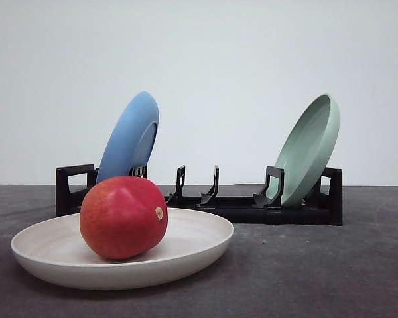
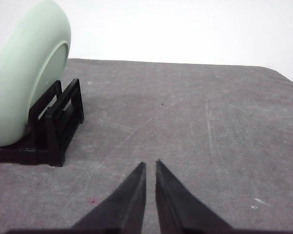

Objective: Place pomegranate in white plate

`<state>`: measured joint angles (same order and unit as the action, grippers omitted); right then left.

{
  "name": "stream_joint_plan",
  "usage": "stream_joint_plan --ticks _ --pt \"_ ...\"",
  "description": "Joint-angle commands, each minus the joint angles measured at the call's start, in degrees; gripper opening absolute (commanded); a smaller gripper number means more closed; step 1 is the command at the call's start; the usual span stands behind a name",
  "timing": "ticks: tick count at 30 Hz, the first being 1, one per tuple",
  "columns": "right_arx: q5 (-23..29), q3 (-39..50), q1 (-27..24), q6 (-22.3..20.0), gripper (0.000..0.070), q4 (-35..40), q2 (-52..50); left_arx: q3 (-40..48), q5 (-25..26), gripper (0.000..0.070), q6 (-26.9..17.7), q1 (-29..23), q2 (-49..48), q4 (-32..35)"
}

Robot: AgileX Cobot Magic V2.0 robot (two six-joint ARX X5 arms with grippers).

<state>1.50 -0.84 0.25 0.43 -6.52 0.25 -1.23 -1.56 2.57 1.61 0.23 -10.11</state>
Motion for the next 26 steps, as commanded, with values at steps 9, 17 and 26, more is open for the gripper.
stream_joint_plan --ticks 9,17,26 --pt "0.0 0.2 -0.1 0.7 0.0032 0.8 0.0 0.5 0.1 0.0000 -0.3 -0.1 -0.1 0.8" --pt "0.0 0.2 -0.1 0.7 0.0032 0.8 0.0 0.5 0.1 0.0000 -0.3 -0.1 -0.1 0.7" --pt "0.0 0.2 -0.1 0.7 0.0032 0.8 0.0 0.5 0.1 0.0000 -0.3 -0.1 -0.1 0.8"
